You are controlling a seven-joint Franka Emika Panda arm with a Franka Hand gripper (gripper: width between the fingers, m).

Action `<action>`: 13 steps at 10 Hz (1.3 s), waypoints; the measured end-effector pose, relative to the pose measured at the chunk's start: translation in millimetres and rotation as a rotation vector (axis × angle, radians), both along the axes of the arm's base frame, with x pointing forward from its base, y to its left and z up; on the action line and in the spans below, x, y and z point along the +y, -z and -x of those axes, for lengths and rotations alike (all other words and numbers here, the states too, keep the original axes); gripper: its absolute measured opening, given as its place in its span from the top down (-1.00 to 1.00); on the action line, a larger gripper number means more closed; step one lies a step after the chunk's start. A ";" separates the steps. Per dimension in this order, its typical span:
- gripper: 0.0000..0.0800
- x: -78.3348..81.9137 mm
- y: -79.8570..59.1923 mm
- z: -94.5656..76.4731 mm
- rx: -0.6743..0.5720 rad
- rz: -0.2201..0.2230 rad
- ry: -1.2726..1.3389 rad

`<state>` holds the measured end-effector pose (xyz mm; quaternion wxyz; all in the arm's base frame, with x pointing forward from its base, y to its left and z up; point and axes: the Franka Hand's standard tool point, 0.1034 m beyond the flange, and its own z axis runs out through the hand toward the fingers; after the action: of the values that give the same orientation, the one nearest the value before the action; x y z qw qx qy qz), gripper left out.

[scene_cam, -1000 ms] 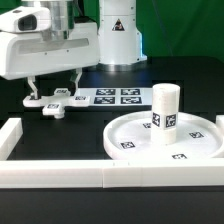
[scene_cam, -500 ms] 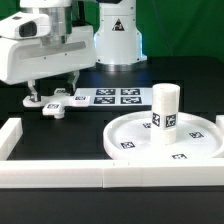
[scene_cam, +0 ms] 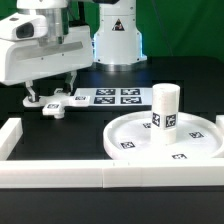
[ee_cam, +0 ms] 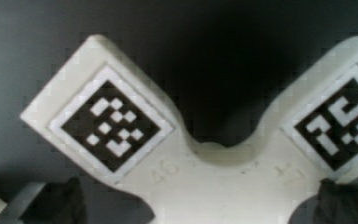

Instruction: Assemble round table

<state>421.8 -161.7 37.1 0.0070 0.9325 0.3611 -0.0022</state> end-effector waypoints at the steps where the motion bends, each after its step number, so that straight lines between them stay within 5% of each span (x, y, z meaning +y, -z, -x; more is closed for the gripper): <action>1: -0.62 2.3 -0.2 -1.1 -0.001 0.000 -0.003; 13: -0.62 9.9 8.8 2.1 0.012 0.000 -0.005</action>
Offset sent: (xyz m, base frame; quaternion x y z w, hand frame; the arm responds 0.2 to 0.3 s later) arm -0.0009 0.0108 0.0051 -0.0208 0.0030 0.0087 0.9997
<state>419.7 -151.7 28.3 0.0046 0.9316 0.3634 -0.0078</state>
